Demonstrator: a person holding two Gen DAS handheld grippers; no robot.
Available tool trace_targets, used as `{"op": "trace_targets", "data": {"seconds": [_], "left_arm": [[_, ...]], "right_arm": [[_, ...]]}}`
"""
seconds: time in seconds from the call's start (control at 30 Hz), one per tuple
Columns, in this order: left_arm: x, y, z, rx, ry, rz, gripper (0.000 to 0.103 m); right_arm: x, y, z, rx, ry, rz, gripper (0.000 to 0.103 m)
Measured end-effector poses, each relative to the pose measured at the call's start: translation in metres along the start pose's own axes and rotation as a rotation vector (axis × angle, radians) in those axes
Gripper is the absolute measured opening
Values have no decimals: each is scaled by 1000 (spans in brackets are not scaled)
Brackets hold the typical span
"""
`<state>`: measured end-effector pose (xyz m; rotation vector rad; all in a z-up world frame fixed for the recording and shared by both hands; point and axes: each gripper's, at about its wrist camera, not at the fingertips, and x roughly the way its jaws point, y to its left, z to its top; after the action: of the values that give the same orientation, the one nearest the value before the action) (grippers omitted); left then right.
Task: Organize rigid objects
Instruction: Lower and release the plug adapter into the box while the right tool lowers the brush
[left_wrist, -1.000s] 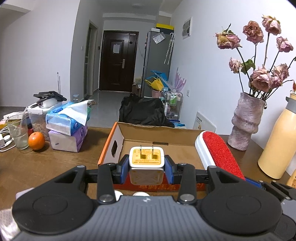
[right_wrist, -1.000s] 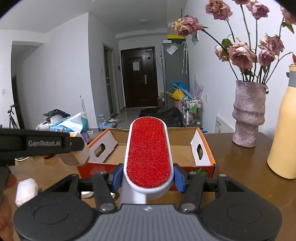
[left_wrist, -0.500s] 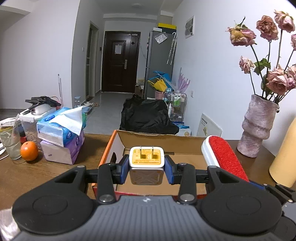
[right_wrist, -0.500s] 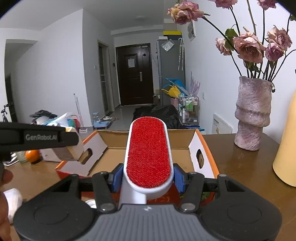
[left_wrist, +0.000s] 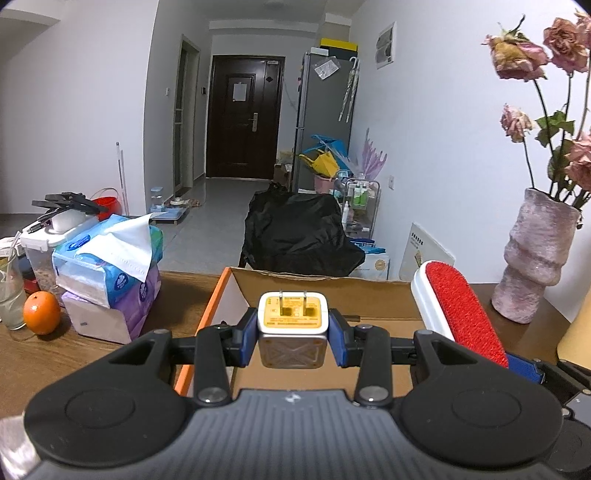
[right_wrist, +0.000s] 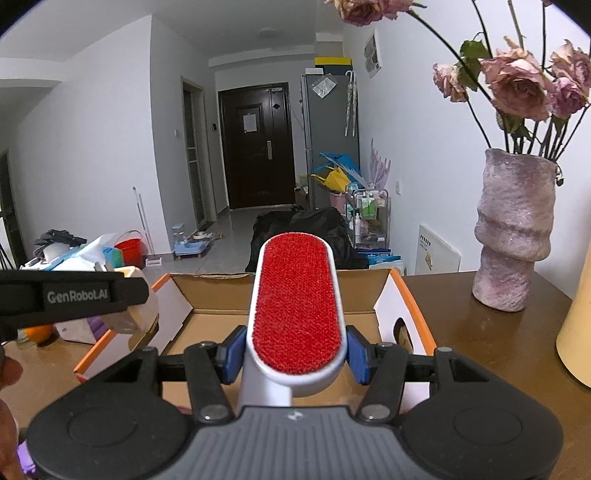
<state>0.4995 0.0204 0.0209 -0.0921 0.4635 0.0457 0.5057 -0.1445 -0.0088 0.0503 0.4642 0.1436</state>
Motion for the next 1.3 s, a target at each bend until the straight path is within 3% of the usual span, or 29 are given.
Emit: {"op": "trace_targets", "data": {"seconds": [0.6, 1.03, 1.07, 1.1, 1.13, 1.17, 1.23, 1.3], "left_arm": [[62, -4, 3, 49, 39, 45, 40], [70, -4, 3, 67, 59, 37, 41], [68, -5, 2, 72, 51, 40, 46], [66, -5, 3, 73, 42, 43, 60], [64, -6, 3, 72, 33, 49, 70], [63, -5, 3, 71, 26, 63, 89], [59, -5, 5, 72, 4, 84, 96], [57, -4, 6, 65, 3, 91, 103]], "right_arm": [[59, -4, 15, 28, 96, -42, 55], [69, -9, 17, 29, 140, -48, 55], [69, -10, 17, 34, 150, -49, 55], [69, -12, 18, 39, 159, -55, 55], [68, -13, 19, 35, 155, -68, 61], [66, -13, 21, 24, 151, -87, 75], [61, -14, 23, 10, 126, -108, 91], [56, -15, 26, 4, 115, -107, 92]]}}
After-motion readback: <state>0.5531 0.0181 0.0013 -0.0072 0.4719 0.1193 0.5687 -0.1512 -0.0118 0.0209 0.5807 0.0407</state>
